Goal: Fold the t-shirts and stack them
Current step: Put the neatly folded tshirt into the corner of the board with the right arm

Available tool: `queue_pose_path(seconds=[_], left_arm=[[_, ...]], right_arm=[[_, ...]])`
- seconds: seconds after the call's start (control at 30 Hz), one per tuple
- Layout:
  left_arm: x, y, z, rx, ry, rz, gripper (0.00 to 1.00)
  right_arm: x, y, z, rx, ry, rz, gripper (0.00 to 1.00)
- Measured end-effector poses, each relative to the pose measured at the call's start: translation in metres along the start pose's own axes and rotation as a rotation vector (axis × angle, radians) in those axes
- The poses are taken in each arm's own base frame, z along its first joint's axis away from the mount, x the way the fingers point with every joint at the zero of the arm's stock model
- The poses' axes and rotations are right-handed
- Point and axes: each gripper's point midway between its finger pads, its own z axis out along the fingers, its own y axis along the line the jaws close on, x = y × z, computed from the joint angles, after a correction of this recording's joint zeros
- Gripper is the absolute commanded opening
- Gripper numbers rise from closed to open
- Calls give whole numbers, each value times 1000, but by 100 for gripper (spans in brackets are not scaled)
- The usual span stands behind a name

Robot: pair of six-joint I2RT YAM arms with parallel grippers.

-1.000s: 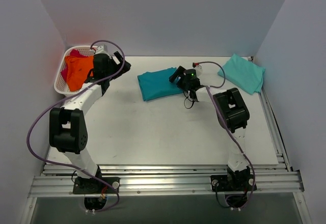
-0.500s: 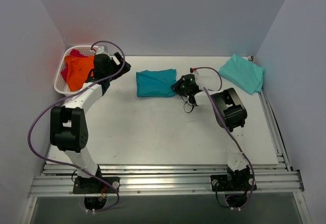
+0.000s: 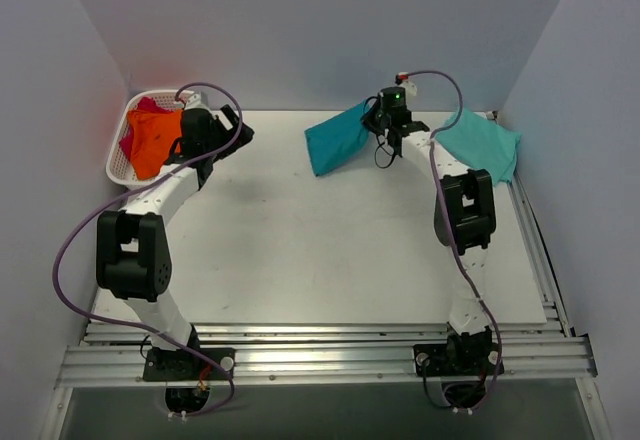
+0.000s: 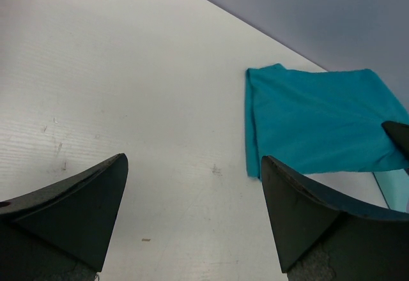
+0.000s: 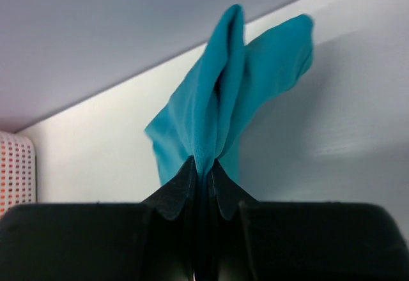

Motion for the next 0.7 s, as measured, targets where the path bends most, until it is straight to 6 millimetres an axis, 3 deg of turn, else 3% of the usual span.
queue_pose_path(seconds=[0.2,0.5,0.7], left_arm=[[-4,-2,-2,12,-9,-1,94],[-4,-7,-2,40,-5,-4,94],[-4,-9,-2,50,-4,-5,94]], right_arm=[[-66,-44,-8,119,-74,-10,0],[-129,-137,-29,305,-119,27,0],[-194,-171,-54,358,-229,46,0]])
